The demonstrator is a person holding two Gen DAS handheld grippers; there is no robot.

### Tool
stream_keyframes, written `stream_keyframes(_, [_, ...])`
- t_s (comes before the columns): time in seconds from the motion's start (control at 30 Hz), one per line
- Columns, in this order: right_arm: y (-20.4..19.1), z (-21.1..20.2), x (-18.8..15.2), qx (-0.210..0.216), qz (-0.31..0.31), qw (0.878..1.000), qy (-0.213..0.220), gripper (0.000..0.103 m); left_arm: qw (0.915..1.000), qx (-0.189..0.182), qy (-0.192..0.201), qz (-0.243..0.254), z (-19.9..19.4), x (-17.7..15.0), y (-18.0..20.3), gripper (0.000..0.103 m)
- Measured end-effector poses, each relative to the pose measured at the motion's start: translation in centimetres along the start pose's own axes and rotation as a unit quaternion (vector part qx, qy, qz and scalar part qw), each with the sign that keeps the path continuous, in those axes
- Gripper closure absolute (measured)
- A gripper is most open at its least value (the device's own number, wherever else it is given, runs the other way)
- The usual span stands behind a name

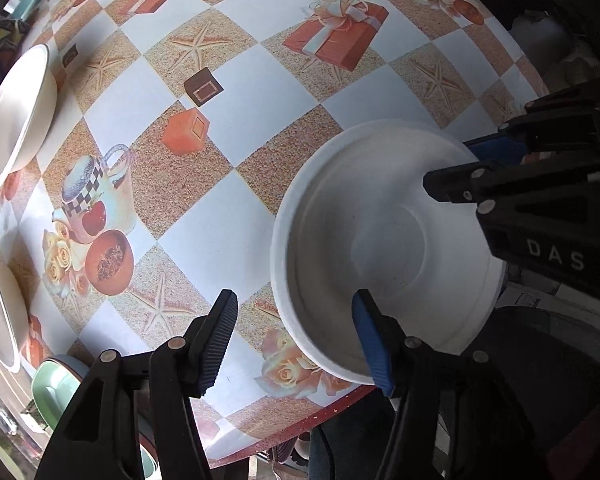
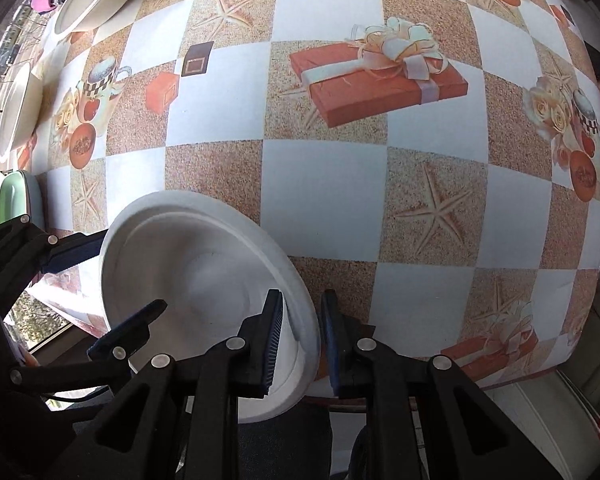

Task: Organize plates and bowls
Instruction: 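Lower both held bowls onto the table and open both grippers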

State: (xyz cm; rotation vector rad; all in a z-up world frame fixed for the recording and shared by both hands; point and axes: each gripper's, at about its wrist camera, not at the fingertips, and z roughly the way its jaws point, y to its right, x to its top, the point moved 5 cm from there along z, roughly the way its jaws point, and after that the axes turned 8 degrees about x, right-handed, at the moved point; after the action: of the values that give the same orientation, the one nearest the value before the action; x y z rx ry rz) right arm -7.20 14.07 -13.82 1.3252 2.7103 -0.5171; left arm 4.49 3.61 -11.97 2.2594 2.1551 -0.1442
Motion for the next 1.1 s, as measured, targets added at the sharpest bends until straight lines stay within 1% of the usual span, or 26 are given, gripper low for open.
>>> stream_keyframes(0.03, [-0.1, -0.4, 0.4, 0.005, 0.005, 1.000, 0.006, 0.064, 0.9999, -0.001, 0.005, -0.009, -0.3, -0.3, -0.5, 0.031])
stream_keyframes(0.07, [-0.2, -0.8, 0.8, 0.010, 0.009, 1.000, 0.012, 0.050, 0.9998, -0.002, 0.009, -0.018, -0.6, -0.4, -1.1, 0.027])
stream_keyframes(0.1, [0.5, -1.6, 1.7, 0.014, 0.012, 1.000, 0.020, 0.021, 0.9995, -0.004, 0.014, -0.027, -1.0, -0.7, -1.7, 0.024])
stream_keyframes(0.13, [0.4, -2.2, 2.1, 0.016, 0.014, 0.999, 0.030, 0.014, 0.9991, -0.008, 0.020, -0.038, -1.3, -1.3, -2.4, 0.024])
stream_keyframes(0.23, [0.0, -3.9, 3.4, 0.015, 0.020, 0.998, 0.053, 0.014, 0.9968, -0.021, 0.031, -0.070, -1.9, -1.9, -4.4, 0.021])
stream_keyframes(0.3, [0.3, -4.8, 3.9, 0.011, 0.028, 0.997, 0.064, 0.014, 0.9946, -0.030, 0.031, -0.095, -2.2, -2.6, -5.6, 0.015])
stream_keyframes(0.37, [-0.1, -5.6, 4.3, 0.009, 0.037, 0.997, 0.073, 0.014, 0.9919, -0.037, 0.027, -0.118, -2.1, -3.4, -7.2, 0.011])
stream_keyframes(0.4, [-0.4, -6.3, 4.2, 0.009, 0.041, 0.996, 0.076, 0.014, 0.9905, -0.037, 0.026, -0.129, -2.5, -3.6, -7.4, 0.011])
stream_keyframes(0.43, [-0.4, -6.5, 4.4, 0.010, 0.044, 0.996, 0.079, 0.014, 0.9894, -0.037, 0.025, -0.138, -1.8, -4.0, -8.6, 0.011])
stream_keyframes(0.5, [-0.3, -6.7, 4.6, 0.008, 0.047, 0.995, 0.082, 0.014, 0.9872, -0.039, 0.024, -0.153, -1.8, -4.2, -9.3, 0.011])
stream_keyframes(0.53, [-0.1, -7.0, 4.7, 0.006, 0.047, 0.995, 0.083, 0.014, 0.9859, -0.044, 0.023, -0.160, -2.1, -3.9, -9.4, 0.011])
stream_keyframes(0.57, [0.2, -7.3, 4.5, 0.004, 0.046, 0.995, 0.084, 0.014, 0.9847, -0.049, 0.022, -0.166, -1.5, -3.8, -10.6, 0.011])
stream_keyframes(0.6, [0.9, -7.9, 4.0, 0.002, 0.045, 0.995, 0.085, 0.014, 0.9832, -0.056, 0.022, -0.172, -1.9, -4.2, -9.9, 0.011])
stream_keyframes(0.63, [1.2, -8.0, 3.9, 0.001, 0.044, 0.995, 0.086, 0.014, 0.9816, -0.065, 0.022, -0.178, -2.2, -3.5, -10.0, 0.011])
stream_keyframes(0.67, [0.4, -7.7, 4.2, 0.000, 0.042, 0.995, 0.088, 0.014, 0.9798, -0.073, 0.023, -0.185, -2.5, -3.5, -10.4, 0.011])
stream_keyframes(0.77, [-0.6, -7.4, 4.4, -0.007, 0.033, 0.995, 0.091, 0.014, 0.9757, -0.083, 0.032, -0.200, -3.1, -4.0, -11.3, 0.011])
stream_keyframes(0.83, [-0.7, -7.9, 5.1, -0.010, 0.025, 0.995, 0.092, 0.014, 0.9736, -0.080, 0.042, -0.210, -3.6, -4.4, -12.4, 0.011])
stream_keyframes(0.87, [-0.6, -7.7, 4.9, -0.012, 0.021, 0.995, 0.093, 0.014, 0.9723, -0.079, 0.048, -0.214, -3.9, -4.4, -12.6, 0.011])
stream_keyframes(0.9, [-0.5, -7.8, 4.8, -0.014, 0.016, 0.995, 0.094, 0.003, 0.9709, -0.077, 0.054, -0.220, -4.0, -4.3, -12.9, 0.011])
stream_keyframes(0.93, [-0.4, -8.0, 4.6, -0.015, 0.011, 0.995, 0.095, 0.000, 0.9695, -0.077, 0.053, -0.227, -4.1, -4.2, -13.3, 0.011])
stream_keyframes(0.97, [-0.5, -8.2, 4.7, -0.018, 0.005, 0.995, 0.097, 0.000, 0.9676, -0.085, 0.047, -0.233, -4.0, -4.2, -13.6, 0.011])
stream_keyframes(1.03, [0.6, -8.6, 4.5, -0.027, -0.007, 0.995, 0.099, 0.000, 0.9613, -0.102, 0.048, -0.251, -3.8, -3.8, -13.9, 0.011])
stream_keyframes(1.1, [0.6, -9.2, 4.5, -0.033, -0.017, 0.994, 0.102, 0.000, 0.9603, -0.098, 0.051, -0.256, -4.0, -3.9, -14.3, 0.011])
